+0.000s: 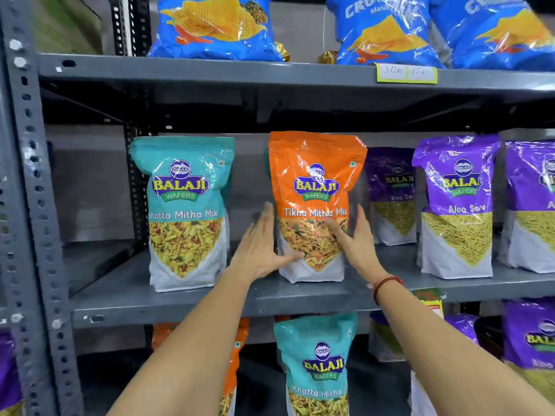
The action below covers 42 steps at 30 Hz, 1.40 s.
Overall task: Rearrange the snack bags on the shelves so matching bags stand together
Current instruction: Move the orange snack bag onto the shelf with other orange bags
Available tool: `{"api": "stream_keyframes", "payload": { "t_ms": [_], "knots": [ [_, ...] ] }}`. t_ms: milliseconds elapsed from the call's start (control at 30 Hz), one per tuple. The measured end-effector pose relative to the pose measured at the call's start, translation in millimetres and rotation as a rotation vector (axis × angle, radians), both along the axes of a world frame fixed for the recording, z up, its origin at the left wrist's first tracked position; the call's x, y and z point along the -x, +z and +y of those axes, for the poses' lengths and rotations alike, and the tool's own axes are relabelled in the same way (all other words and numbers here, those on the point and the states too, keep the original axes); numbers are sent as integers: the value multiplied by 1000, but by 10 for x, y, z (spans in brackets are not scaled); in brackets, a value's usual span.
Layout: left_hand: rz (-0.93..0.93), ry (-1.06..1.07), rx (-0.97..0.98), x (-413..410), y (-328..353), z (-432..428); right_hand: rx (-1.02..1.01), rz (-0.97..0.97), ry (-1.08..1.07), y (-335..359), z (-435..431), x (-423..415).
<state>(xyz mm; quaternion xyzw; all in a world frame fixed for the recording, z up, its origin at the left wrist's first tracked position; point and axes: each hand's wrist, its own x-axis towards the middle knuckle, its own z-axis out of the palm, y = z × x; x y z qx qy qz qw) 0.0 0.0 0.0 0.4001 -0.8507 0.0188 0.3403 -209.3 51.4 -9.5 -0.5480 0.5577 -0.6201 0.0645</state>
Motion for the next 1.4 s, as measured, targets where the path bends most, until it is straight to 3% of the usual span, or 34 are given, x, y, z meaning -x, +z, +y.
{"api": "stream_keyframes", "payload": {
  "t_ms": [33, 133, 233, 467, 733, 967, 1100, 1400],
  "knots": [
    [25, -36, -103, 31, -22, 2, -25, -91, 104, -24, -19, 17],
    [63, -116, -306, 99, -108, 4, -135, -129, 365, -87, -52, 40],
    [204, -183, -391, 165, -203, 9, -139, -172, 432, -122, -63, 2],
    [247, -258, -417, 135, -188, 142, -62, -182, 245, -163, 132, -60],
    [282, -302, -278, 48, -307, 724, 95, -167, 81, -315, 791, -206],
    [336, -346, -257, 11, -759, 1238, 191, -191, 66, -783, 1363, -295],
    [287, -331, -341, 36, -1263, 1325, 113, -200, 41, -1324, 1505, -271],
    [103, -208, -553, 521, -2284, 1090, -287, -157, 12, -2328, 1350, 252]
  ]
}}
